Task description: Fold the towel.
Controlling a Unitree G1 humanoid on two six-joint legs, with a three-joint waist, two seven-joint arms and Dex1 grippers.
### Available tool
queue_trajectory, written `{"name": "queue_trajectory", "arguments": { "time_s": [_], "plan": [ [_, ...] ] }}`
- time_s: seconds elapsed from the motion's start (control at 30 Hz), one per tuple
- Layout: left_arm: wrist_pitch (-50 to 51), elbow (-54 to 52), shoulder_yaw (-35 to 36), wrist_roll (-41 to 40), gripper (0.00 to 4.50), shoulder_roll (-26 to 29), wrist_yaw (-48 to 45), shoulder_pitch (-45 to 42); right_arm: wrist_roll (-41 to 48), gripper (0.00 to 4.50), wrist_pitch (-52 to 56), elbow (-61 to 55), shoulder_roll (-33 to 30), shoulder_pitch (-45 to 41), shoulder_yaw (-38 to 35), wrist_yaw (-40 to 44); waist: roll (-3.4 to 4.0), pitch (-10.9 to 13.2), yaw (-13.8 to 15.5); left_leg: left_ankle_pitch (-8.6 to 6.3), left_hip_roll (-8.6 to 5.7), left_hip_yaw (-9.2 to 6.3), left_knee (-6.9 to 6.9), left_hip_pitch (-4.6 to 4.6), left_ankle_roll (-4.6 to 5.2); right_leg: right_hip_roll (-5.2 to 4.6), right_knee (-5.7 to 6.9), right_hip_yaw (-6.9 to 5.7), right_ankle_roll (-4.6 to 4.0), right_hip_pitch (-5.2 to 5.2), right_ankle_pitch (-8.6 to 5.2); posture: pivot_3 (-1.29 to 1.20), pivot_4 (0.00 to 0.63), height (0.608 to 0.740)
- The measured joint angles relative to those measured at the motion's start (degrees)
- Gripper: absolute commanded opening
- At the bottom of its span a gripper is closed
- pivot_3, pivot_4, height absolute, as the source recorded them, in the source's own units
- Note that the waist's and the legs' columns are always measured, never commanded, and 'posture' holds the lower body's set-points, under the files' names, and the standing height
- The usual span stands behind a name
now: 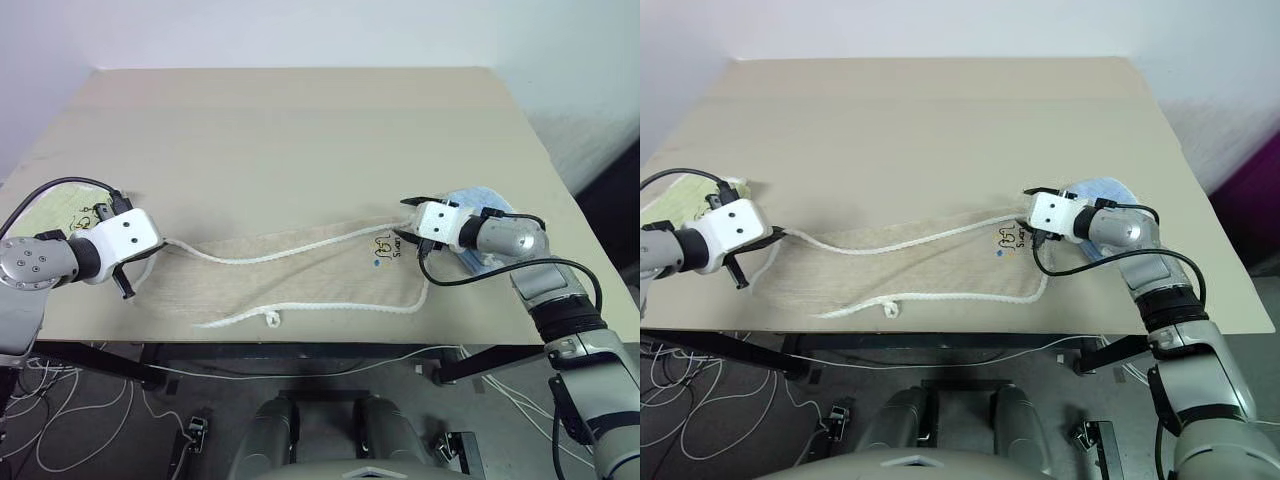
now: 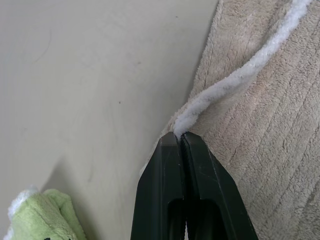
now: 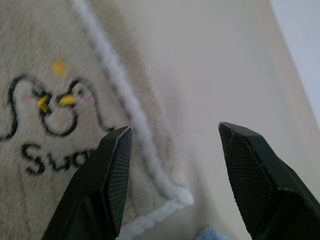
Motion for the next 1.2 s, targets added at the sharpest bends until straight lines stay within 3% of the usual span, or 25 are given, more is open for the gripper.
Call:
{"name": "queue_trajectory", "arguments": {
  "time_s": [0.5, 0.6, 0.83, 1.2],
  "plan": [
    [0.02, 0.01, 0.93, -0.41, 0.0, 0.0, 0.01, 0.11, -10.42, 2.94, -10.92, 13.97, 0.19, -6.24, 3.26, -10.05, 0.0, 0.0, -0.06, 0.0, 0.0, 0.0, 0.01, 0.0, -0.01, 0.02, 0.01, 0.01, 0.0, 0.0, 0.0, 0.0, 0.15, 0.74],
    [0.08, -0.04, 0.98, -0.42, 0.0, 0.0, 0.01, 0.4, -11.12, 2.43, -11.91, 14.76, 0.27, -6.44, 3.64, -10.83, 0.0, 0.0, -0.1, 0.0, 0.0, 0.0, 0.01, 0.01, -0.01, 0.02, 0.01, 0.01, 0.0, 0.01, 0.0, 0.0, 0.15, 0.74],
    [0.31, -0.15, 0.99, -0.46, 0.0, -0.01, 0.02, 1.03, -11.31, 0.05, -12.21, 14.91, 0.68, -6.43, 4.24, -10.93, 0.0, 0.0, -0.09, 0.0, 0.0, 0.0, 0.01, 0.01, 0.0, 0.02, 0.03, 0.01, 0.0, 0.01, 0.0, 0.0, 0.15, 0.74],
    [1.03, -0.6, 1.32, -0.52, 0.0, -2.08, 1.98, 0.5, -10.45, 0.05, -12.45, 13.68, 0.64, -5.78, 3.95, -10.42, 0.0, 0.0, -0.08, 0.0, 0.0, -0.01, 0.03, 0.0, -0.01, 0.02, 0.05, 0.01, 0.0, 0.0, 0.0, 0.0, 0.15, 0.74]
  ]
}}
